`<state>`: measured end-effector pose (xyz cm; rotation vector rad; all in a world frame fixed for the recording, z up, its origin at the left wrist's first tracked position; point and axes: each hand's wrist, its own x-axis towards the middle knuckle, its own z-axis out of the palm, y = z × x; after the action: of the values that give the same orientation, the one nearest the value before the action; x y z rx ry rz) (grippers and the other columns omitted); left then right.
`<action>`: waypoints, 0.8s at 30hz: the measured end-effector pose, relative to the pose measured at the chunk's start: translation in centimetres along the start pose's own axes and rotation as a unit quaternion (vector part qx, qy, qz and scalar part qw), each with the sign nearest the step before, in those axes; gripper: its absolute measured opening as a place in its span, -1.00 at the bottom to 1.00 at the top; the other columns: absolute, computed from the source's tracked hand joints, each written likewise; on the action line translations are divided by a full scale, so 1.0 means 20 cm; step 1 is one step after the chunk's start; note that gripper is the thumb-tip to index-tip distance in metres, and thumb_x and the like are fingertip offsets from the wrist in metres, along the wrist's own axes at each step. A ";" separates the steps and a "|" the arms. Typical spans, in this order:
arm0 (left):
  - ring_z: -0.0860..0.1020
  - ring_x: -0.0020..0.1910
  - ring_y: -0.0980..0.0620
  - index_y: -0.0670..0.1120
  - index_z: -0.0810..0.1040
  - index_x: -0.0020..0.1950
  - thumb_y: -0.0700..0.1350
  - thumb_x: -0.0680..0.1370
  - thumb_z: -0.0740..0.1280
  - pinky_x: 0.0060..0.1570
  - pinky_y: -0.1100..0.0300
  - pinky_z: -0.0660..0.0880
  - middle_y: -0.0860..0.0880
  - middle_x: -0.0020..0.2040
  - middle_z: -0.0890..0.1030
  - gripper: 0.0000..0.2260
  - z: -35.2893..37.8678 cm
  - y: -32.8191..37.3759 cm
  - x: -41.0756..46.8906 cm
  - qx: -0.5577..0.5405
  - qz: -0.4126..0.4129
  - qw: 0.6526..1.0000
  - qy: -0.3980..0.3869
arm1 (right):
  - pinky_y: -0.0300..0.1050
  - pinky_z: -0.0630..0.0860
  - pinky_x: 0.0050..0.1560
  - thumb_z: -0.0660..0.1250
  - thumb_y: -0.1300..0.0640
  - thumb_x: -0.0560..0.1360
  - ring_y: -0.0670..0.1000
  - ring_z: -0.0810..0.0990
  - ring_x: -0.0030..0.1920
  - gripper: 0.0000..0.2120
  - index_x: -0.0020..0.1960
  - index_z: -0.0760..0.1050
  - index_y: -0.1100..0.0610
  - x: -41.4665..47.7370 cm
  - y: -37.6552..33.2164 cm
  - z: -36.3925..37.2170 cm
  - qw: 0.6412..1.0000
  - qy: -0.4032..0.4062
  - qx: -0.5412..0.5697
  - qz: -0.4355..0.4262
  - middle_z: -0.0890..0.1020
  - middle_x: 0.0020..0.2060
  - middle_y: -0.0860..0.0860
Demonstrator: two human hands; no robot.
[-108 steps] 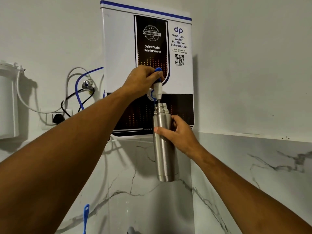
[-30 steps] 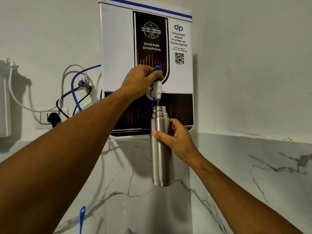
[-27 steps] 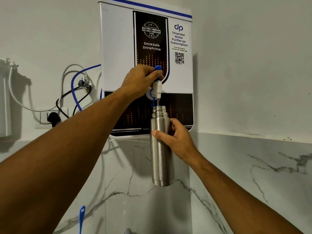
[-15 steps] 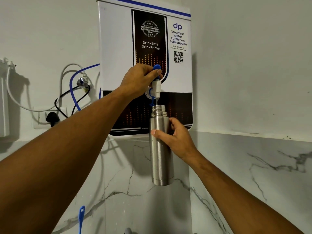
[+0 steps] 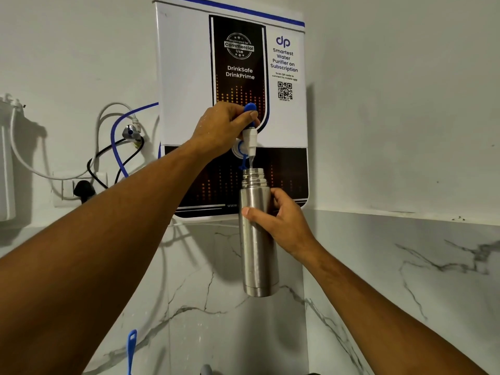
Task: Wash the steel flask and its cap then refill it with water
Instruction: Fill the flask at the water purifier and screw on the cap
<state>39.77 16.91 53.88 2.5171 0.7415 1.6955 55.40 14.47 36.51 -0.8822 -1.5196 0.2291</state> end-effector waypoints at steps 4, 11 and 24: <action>0.68 0.03 -0.03 -0.05 0.72 0.11 0.09 0.69 0.28 0.19 -0.12 0.62 0.00 0.01 0.73 -0.71 0.00 0.00 0.00 0.000 0.000 1.000 0.000 | -0.07 0.69 0.04 0.57 -0.04 0.45 -0.03 0.70 0.03 -0.49 0.31 0.45 -0.02 0.00 0.00 0.00 1.000 0.000 0.004 0.000 0.65 0.10 -0.08; 0.68 0.03 -0.02 -0.05 0.72 0.11 0.09 0.69 0.28 0.20 -0.10 0.62 -0.01 0.01 0.73 -0.71 0.00 0.00 0.00 -0.006 -0.004 1.000 -0.002 | -0.03 0.69 0.06 0.57 -0.04 0.45 -0.02 0.70 0.04 -0.48 0.32 0.45 -0.01 0.00 0.00 0.00 1.000 0.001 0.005 0.001 0.65 0.11 -0.07; 0.68 0.05 -0.02 -0.05 0.72 0.12 0.09 0.69 0.28 0.21 -0.11 0.61 -0.01 0.03 0.73 -0.71 0.00 0.00 0.00 -0.001 -0.003 1.000 -0.002 | -0.13 0.69 0.00 0.57 -0.04 0.45 -0.07 0.70 0.02 -0.52 0.28 0.46 -0.04 0.00 0.00 0.00 1.000 0.001 0.010 -0.004 0.66 0.09 -0.10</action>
<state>39.72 16.84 53.85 2.5127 0.7459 1.6883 55.39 14.43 36.47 -0.8600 -1.5172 0.2362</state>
